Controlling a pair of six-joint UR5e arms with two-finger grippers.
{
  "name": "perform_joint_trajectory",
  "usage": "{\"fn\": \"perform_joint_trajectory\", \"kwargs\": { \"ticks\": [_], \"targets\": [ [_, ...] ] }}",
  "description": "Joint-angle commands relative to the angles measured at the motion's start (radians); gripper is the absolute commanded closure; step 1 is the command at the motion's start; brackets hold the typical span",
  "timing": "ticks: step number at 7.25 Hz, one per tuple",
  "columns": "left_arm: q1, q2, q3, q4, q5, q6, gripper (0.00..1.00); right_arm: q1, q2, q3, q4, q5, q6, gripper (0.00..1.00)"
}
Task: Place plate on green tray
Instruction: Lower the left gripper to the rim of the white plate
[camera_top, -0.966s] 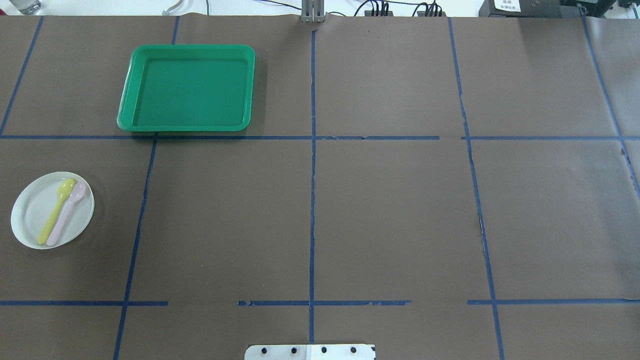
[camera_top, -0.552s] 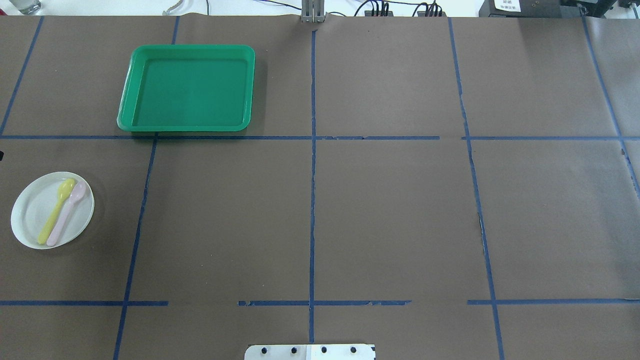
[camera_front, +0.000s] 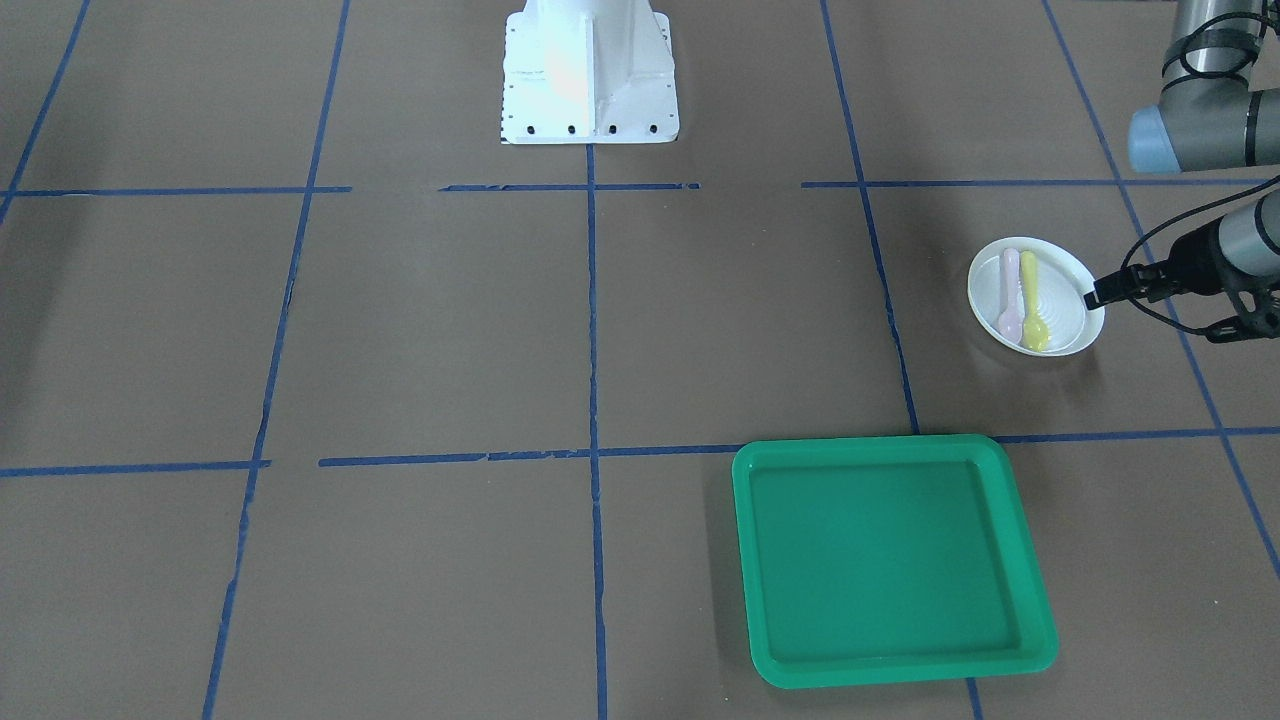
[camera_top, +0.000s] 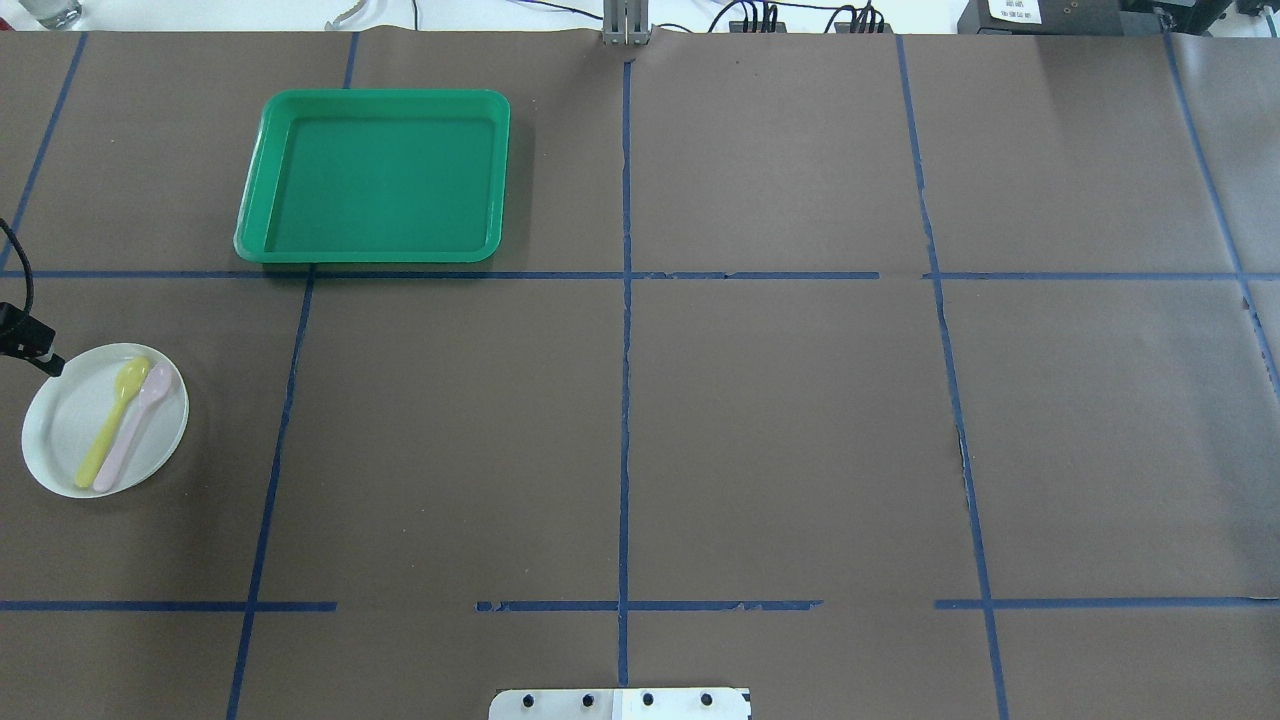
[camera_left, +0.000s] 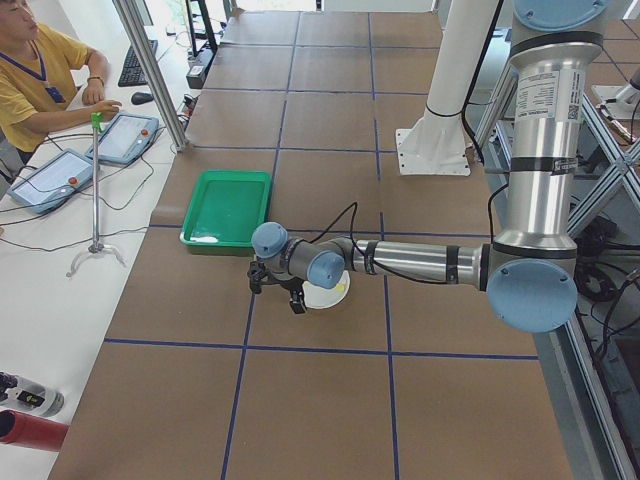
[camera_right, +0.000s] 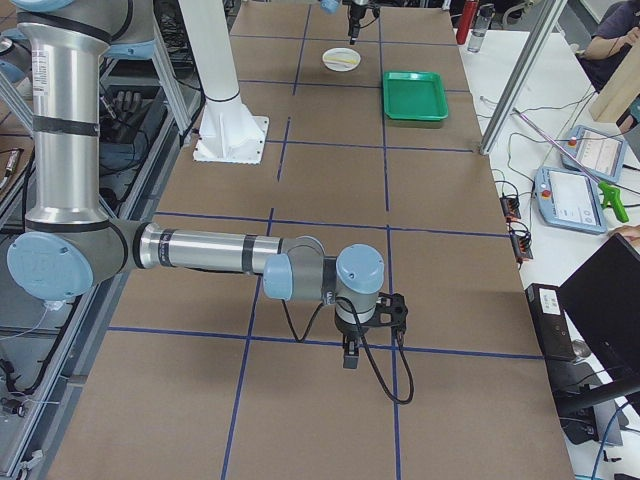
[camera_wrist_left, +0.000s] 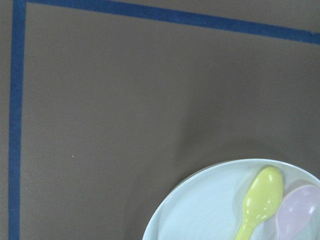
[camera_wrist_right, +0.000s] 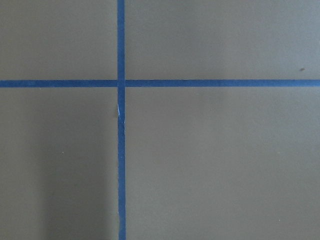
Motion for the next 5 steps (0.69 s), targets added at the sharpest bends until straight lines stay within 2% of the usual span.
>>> {"fn": "perform_joint_trajectory", "kwargs": {
  "ticks": [1,2,5],
  "targets": [
    [0.041,0.012,0.018,-0.017,-0.001,-0.008,0.00,0.000,0.000,0.000,0.000,0.000,0.000,0.00],
    [0.046,0.012,0.038,-0.046,-0.001,-0.008,0.00,0.000,0.000,0.000,0.000,0.000,0.000,0.00],
    [0.050,0.016,0.058,-0.060,-0.001,-0.008,0.10,0.000,0.000,0.000,0.000,0.000,0.000,0.00]
  ]
}}
